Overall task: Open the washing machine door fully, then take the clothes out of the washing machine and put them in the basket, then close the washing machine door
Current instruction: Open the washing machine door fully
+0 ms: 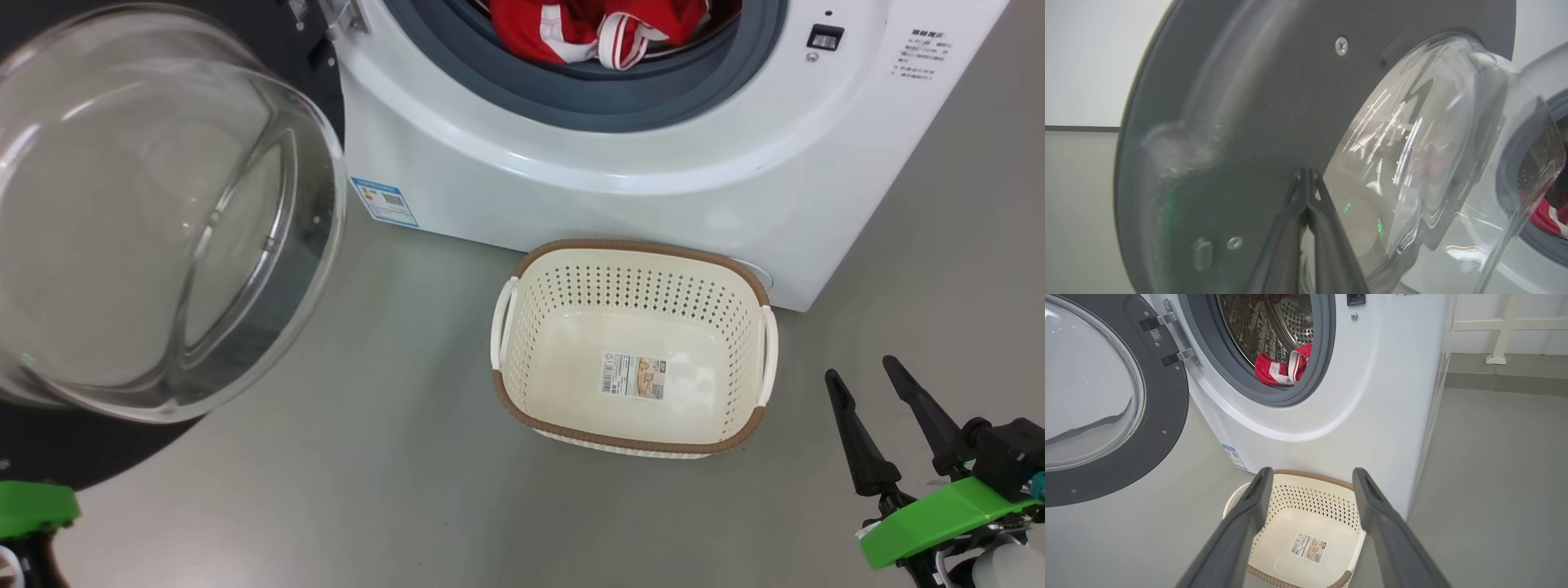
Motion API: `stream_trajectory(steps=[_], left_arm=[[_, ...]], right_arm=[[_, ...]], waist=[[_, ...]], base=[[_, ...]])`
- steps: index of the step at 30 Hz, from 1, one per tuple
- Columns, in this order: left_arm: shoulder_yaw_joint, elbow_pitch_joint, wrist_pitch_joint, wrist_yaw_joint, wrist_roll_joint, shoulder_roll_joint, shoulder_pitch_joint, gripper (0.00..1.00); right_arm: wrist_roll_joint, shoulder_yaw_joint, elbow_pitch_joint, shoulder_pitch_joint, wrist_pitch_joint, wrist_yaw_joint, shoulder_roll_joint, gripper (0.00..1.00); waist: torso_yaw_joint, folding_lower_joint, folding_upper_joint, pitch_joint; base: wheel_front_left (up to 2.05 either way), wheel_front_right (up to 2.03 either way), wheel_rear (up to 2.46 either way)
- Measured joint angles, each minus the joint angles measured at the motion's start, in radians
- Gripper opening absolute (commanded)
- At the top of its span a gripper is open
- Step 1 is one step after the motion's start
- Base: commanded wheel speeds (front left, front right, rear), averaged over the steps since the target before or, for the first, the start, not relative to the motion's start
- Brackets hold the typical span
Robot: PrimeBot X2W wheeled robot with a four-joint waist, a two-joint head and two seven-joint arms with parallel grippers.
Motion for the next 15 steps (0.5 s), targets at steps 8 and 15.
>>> stream_trajectory(steps=[8, 15], left_arm=[[0.063, 0.058, 0.0, -0.01, 0.013, 0.007, -0.061, 0.0], [0.087, 0.09, 0.0, -0.017, 0.013, 0.013, -0.073, 0.0]], right_arm=[[0.0, 0.0, -0.003, -0.01, 0.0, 0.0, -0.007, 1.0], [0.0, 0.001, -0.004, -0.036, 0.0, 0.0, -0.007, 1.0]], waist=[[-0.005, 0.0, 0.0, 0.022], [-0.01, 0.0, 0.0, 0.018]], base=[[0.0, 0.0, 0.0], [0.0, 0.0, 0.0]])
